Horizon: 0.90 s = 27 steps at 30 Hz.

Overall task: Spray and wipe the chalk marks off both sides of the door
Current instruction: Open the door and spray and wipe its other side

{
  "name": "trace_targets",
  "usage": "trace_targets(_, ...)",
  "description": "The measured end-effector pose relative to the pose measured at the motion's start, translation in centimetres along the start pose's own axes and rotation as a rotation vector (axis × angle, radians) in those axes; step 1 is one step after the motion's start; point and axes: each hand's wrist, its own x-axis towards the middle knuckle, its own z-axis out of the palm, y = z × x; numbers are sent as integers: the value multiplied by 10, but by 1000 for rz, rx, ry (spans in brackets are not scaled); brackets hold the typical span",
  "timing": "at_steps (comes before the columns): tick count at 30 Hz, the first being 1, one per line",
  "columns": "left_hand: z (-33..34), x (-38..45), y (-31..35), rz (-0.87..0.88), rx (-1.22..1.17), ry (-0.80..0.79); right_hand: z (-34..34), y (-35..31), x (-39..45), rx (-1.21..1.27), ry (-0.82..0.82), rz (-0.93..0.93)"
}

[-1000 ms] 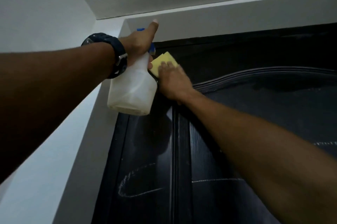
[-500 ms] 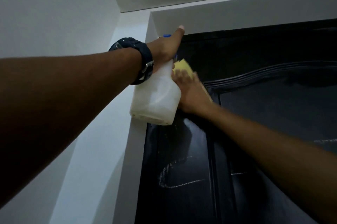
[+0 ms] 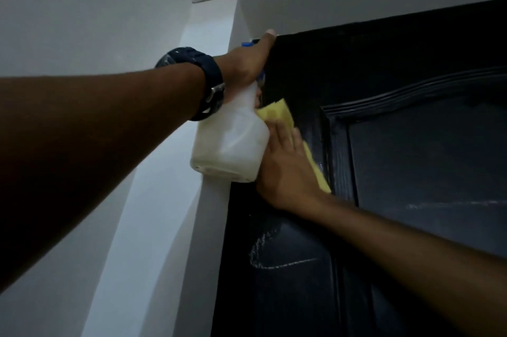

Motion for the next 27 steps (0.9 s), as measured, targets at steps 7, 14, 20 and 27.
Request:
trace_targets(7,-2,0,-2,29,41,22,-32,54,131,-114,37,92)
trace_targets(14,6,1,2,104,55,33,-37,66,184,-79,75,127)
trace_targets(20,6,-22,-1,98,13,20,12,-1,-31,136,187,33)
trace_targets(27,27,-137,-43,51,143,70,0,8,-82,-46,29,-48)
